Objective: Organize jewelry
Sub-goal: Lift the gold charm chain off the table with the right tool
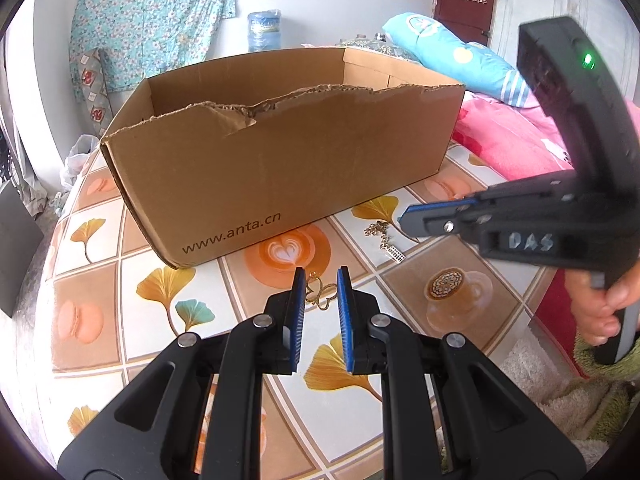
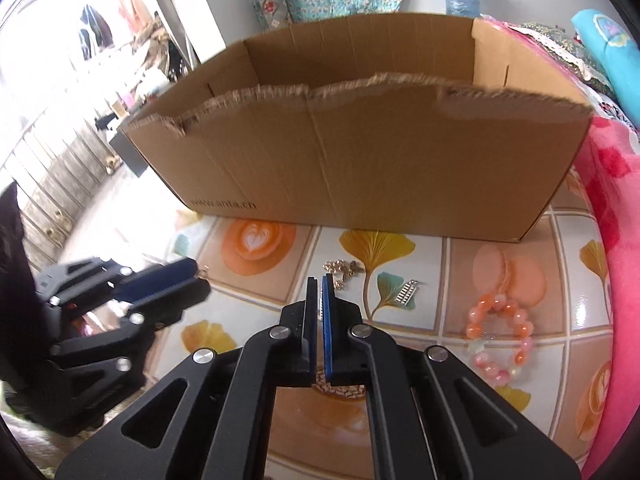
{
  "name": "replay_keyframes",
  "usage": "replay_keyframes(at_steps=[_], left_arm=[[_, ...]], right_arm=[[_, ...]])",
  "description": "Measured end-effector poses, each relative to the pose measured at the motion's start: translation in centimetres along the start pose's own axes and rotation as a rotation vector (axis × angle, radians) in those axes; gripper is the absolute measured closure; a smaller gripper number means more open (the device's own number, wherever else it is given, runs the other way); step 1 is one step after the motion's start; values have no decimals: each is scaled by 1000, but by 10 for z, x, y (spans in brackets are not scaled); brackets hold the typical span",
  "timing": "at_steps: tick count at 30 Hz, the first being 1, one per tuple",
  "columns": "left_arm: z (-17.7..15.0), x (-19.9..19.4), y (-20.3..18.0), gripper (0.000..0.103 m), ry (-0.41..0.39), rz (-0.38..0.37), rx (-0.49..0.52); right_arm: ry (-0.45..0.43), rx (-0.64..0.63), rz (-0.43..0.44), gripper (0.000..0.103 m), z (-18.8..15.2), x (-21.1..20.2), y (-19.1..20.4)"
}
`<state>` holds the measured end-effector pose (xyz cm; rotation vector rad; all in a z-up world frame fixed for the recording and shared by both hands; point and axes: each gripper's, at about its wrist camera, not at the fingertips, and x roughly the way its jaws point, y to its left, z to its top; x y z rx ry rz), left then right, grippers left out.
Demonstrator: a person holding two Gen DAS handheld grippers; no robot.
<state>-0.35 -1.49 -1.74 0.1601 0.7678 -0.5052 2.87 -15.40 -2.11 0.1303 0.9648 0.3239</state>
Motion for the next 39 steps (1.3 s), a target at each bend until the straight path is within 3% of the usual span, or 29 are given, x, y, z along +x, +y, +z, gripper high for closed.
replay_keyframes(at_steps=[6, 11, 17, 19, 25, 27, 34, 39], left_arm=[[0, -2, -2, 88, -2, -6, 8], [0, -3, -3, 88, 0, -7, 15], [0, -3, -1, 88, 4, 3, 11], [0, -3, 0, 88, 4, 7, 8], [1, -2, -2, 88, 3, 5, 6], [1, -2, -3, 88, 2, 4, 10], [1, -4, -3, 88, -2, 5, 10], [1, -4, -3, 88, -3, 3, 10]], right_arm=[[11, -5, 0, 100, 3, -2, -2], [48, -79, -58, 84, -1, 17, 8], [95, -161, -136, 85, -8, 36, 18], [105, -165, -130, 96, -9, 35, 20], [87, -142, -100, 97, -14, 24, 18], [75, -137, -89, 102, -14, 19, 17], [26, -113, -53, 102, -18, -9, 13], [63, -99, -36, 99, -14, 2, 14]])
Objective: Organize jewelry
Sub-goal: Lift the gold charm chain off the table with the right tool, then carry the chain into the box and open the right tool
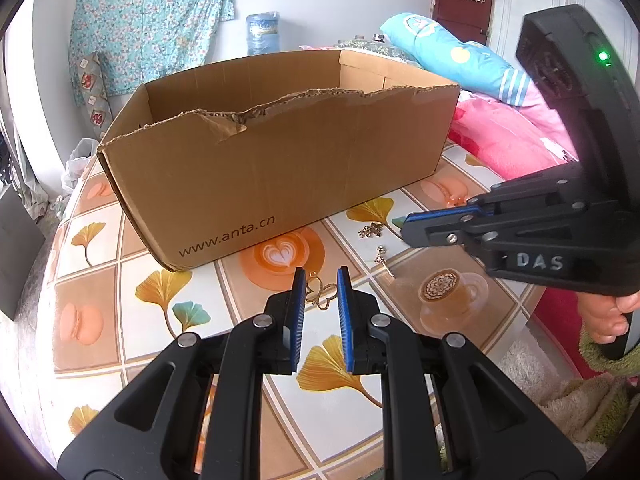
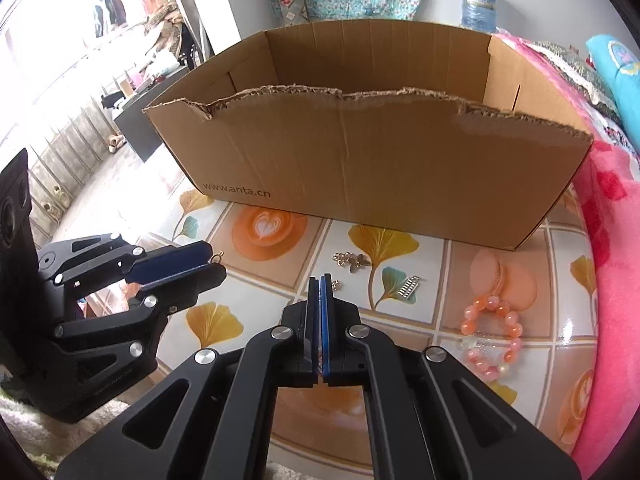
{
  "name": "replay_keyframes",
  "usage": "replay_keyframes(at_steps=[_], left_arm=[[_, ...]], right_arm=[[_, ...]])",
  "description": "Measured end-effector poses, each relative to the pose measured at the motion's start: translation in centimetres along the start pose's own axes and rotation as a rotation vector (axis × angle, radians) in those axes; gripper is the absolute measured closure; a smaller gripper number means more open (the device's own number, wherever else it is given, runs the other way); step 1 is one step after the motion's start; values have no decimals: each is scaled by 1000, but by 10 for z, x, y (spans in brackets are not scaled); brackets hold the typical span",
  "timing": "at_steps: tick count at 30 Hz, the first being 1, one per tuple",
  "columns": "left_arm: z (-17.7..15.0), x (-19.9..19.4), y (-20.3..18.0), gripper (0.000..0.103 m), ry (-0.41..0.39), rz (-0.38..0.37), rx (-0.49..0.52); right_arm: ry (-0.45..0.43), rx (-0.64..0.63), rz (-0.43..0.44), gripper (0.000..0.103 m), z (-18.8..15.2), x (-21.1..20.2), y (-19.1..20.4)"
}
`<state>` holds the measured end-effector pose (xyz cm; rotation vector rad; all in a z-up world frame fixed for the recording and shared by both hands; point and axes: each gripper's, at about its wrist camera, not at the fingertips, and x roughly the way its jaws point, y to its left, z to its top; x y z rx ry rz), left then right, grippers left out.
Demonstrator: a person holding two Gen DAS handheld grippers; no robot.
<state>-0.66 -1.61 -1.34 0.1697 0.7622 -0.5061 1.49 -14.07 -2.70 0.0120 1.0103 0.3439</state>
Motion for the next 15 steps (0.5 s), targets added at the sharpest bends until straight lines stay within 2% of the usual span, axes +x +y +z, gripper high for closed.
replay_keyframes(at_steps=[2, 3, 7, 9, 10, 15], left_arm=[[0, 0, 0, 88, 1, 0, 2], [0, 0, 0, 88, 1, 1, 0], [-1, 0, 3, 88, 3, 4, -8], [-1, 0, 4, 88, 3, 6, -12], [0, 0, 4, 88, 3, 8, -13], [0, 1, 4, 88, 0, 8, -18]], right_arm=[[13, -16, -26, 84, 3, 9, 6], [17, -29, -30, 81, 2, 12, 9], [55, -63, -71, 79, -1, 28, 18], [41, -74, -94, 88, -3, 29, 19], [44, -71, -85, 100, -2, 29, 19], [22, -3, -43, 100, -2, 20, 7]])
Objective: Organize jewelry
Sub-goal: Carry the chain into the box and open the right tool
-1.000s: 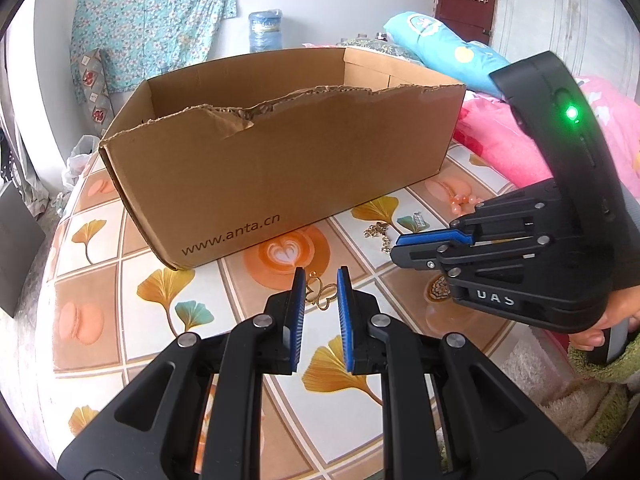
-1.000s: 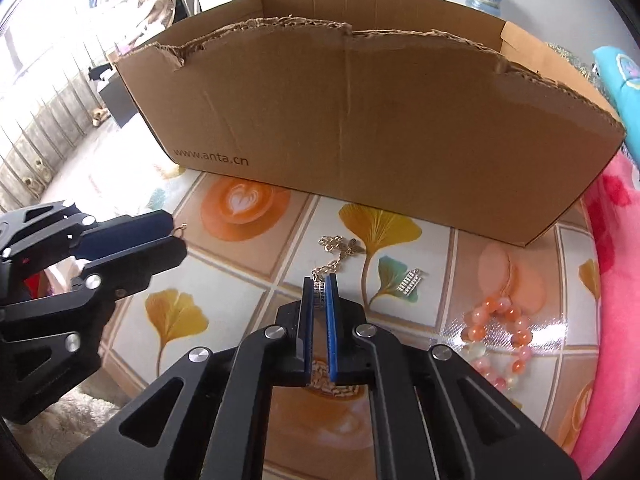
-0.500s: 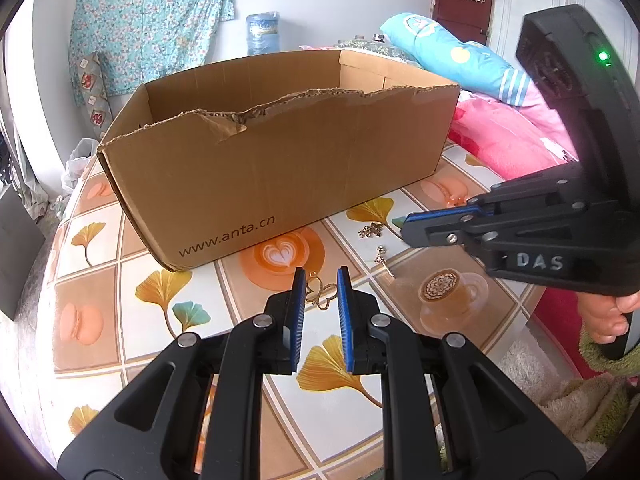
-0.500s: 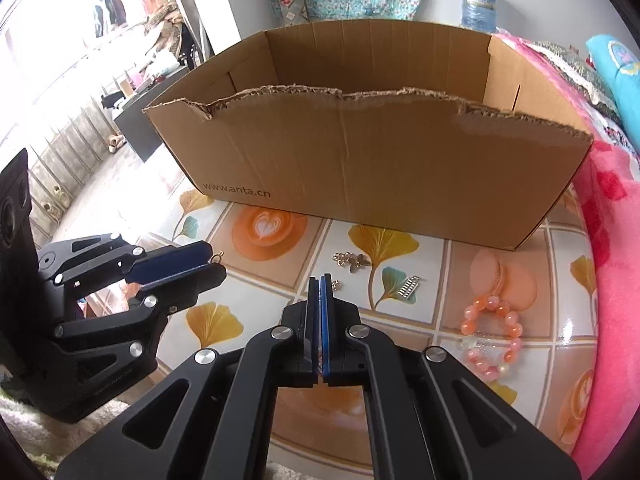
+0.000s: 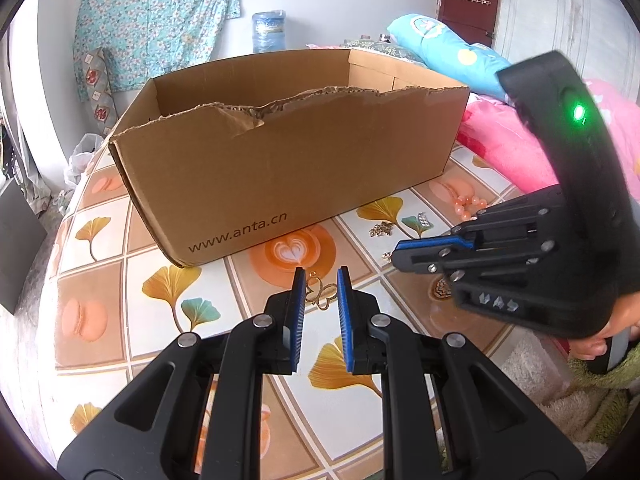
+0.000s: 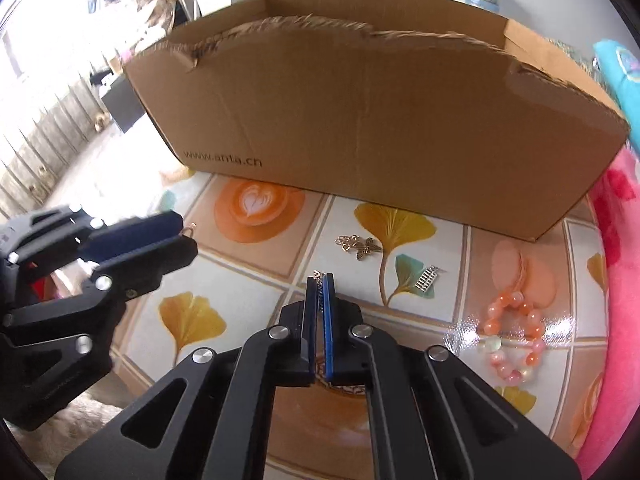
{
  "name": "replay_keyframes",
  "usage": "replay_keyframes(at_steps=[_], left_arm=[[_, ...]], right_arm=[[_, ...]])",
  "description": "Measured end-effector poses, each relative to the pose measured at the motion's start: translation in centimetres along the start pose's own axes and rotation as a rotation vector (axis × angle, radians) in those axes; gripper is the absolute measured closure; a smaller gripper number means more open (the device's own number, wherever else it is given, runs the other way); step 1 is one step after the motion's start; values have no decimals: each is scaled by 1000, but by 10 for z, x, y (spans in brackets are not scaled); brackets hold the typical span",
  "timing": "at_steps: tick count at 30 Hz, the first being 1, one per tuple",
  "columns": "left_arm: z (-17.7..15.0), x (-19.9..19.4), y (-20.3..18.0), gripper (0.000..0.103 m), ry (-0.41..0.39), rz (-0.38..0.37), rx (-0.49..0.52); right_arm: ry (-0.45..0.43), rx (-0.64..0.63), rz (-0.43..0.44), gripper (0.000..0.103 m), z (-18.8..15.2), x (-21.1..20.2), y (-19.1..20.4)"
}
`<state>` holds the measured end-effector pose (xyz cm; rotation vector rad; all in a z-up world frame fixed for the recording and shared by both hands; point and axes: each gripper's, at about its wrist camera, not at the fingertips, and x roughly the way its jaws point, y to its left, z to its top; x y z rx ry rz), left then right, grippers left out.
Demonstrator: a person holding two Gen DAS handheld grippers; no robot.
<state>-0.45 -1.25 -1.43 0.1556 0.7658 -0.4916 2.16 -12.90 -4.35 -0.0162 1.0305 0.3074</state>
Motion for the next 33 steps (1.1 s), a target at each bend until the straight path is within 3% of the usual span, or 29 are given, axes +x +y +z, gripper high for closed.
replay_keyframes(at_steps=[10, 17, 20, 24, 29, 33], left_arm=[[11, -19, -2, 88, -46, -9, 12], [60, -69, 5, 88, -204, -137, -3], [89, -71, 12, 88, -222, -195, 3], [127, -39, 25, 88, -135, -229, -29], [169, 38, 51, 88, 78, -294, -144], [182, 91, 62, 88, 226, -287, -202]], right_arm=[[-135, 67, 80, 100, 18, -53, -18], [-309, 58, 137, 100, 62, -111, -28], [-335, 60, 166, 100, 87, -119, -42], [-264, 66, 167, 100, 122, -96, -66], [-111, 106, 162, 100, 155, -43, -98], [-19, 102, 126, 100, 173, -5, -112]])
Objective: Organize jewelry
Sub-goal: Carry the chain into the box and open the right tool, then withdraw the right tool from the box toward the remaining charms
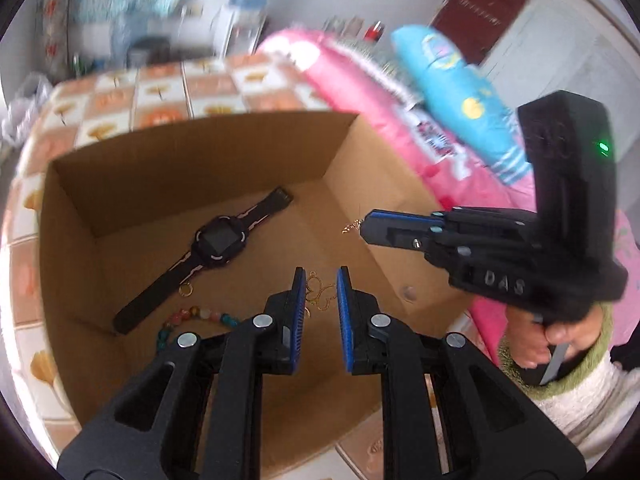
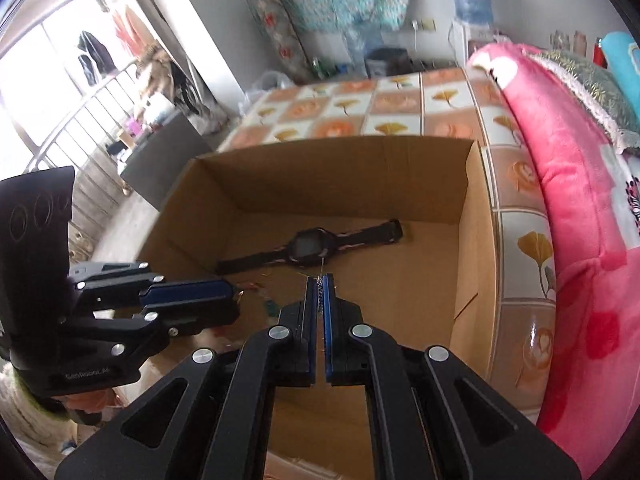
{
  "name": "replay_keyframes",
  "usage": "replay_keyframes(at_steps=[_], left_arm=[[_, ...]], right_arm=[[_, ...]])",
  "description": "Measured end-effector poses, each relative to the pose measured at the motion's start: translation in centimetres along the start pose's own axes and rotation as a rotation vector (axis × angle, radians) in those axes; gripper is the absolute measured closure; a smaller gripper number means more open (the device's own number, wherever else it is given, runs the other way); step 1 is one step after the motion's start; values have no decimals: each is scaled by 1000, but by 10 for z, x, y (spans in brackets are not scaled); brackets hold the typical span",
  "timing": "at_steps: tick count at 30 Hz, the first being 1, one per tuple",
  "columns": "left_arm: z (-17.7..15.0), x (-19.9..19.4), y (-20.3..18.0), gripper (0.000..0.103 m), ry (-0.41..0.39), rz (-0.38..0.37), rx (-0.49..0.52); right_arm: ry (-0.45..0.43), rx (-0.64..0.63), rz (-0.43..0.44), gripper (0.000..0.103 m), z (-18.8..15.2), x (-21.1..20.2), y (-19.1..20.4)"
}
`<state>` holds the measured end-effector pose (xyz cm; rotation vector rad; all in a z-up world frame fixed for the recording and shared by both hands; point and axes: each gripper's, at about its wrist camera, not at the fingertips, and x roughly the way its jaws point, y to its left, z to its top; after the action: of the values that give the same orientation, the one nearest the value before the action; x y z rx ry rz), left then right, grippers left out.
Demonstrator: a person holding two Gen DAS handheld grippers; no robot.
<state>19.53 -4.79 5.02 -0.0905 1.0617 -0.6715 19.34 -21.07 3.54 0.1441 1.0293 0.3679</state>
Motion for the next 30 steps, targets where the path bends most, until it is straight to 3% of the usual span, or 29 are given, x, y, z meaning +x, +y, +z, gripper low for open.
replay_keyframes(at_steps=[5, 8, 17, 21, 26, 30], left_arm=[[13, 26, 8, 83, 82, 29, -35], [17, 28, 12, 72, 76, 33, -57], [18, 19, 11, 71, 45, 48, -67], [11, 3, 8, 65, 11, 50, -69], [-9, -34, 0, 64, -67, 53, -43], [-40, -75, -11, 54, -162, 60, 21]], right_arm=[[22, -24, -37, 99, 8, 12, -3], [10, -17, -31, 99, 10, 11, -8], [-35, 11, -28, 99, 7, -7, -16], [-69, 25, -31, 97, 3, -26, -14], [-159, 29, -9, 82, -12, -68, -3], [-249, 54, 27, 70, -39, -107, 3]])
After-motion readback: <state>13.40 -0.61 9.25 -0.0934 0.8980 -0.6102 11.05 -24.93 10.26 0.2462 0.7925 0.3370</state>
